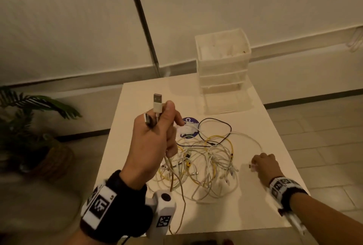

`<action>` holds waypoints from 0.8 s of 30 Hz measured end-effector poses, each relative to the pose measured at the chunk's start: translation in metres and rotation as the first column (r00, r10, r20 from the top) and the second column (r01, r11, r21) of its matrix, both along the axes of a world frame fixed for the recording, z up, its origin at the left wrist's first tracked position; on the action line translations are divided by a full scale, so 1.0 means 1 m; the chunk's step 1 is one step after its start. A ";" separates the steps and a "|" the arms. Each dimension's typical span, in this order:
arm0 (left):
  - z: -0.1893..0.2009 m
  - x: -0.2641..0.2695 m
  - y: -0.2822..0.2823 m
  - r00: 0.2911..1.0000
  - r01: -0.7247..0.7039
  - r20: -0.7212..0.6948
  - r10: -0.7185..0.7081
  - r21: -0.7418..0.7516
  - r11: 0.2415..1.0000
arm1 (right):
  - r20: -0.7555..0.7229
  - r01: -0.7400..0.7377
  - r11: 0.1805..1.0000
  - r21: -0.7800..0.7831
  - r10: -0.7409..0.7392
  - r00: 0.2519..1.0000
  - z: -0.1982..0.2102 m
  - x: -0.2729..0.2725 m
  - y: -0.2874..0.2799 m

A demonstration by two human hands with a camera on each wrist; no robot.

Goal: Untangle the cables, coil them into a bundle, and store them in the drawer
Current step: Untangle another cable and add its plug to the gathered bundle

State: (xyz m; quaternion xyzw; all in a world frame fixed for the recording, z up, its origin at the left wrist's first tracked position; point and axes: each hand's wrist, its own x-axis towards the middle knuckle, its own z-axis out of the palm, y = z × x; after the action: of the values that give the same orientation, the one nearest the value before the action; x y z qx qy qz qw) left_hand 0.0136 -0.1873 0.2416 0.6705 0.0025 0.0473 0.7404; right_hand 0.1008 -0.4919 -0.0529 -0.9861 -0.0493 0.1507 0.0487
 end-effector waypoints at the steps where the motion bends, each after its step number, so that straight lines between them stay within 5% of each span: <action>1: 0.000 0.002 -0.001 1.000 -0.011 0.005 0.011 -0.011 1.000 | 0.040 0.056 0.994 0.090 -0.060 0.997 0.010 0.001 0.003; 3: 0.000 0.008 -0.003 1.000 -0.011 0.002 0.011 -0.031 0.999 | 0.096 0.134 0.921 0.365 -0.181 0.979 0.041 0.002 0.012; 5: -0.001 0.014 -0.003 1.000 0.005 -0.022 -0.006 -0.067 0.998 | 0.112 0.148 0.759 0.634 -0.279 0.954 0.085 0.002 0.024; 8: -0.002 0.022 -0.002 0.999 0.008 -0.035 -0.010 -0.063 0.998 | 0.153 0.082 0.549 0.832 -0.369 0.917 0.160 0.001 0.047; 13: -0.002 0.030 0.003 0.999 0.045 -0.029 -0.046 -0.043 0.998 | 0.098 -0.035 0.160 0.986 -0.410 0.907 0.261 -0.009 0.108; 15: -0.002 0.030 0.003 0.997 0.073 -0.016 -0.074 -0.054 0.996 | 0.002 -0.011 -0.026 1.000 -0.318 0.948 0.285 -0.019 0.137; 18: -0.002 0.027 0.007 0.995 0.097 0.018 -0.096 -0.076 0.992 | -0.116 0.095 -0.200 0.975 -0.091 0.989 0.308 -0.038 0.178; 21: -0.004 0.023 0.017 0.993 0.107 0.063 -0.099 -0.142 0.984 | -0.095 0.092 -0.232 0.968 0.000 0.995 0.316 -0.057 0.206; 24: -0.007 0.020 0.027 0.993 0.113 0.057 -0.105 -0.176 0.978 | 0.016 -0.026 -0.090 0.996 -0.101 0.995 0.309 -0.067 0.223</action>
State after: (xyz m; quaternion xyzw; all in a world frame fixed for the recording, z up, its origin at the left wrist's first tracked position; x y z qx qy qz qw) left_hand 0.0331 -0.1603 0.2343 0.5992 -0.0476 0.0220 0.7989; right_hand 0.0335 -0.2684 0.2562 -0.6357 -0.1189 0.0214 0.7624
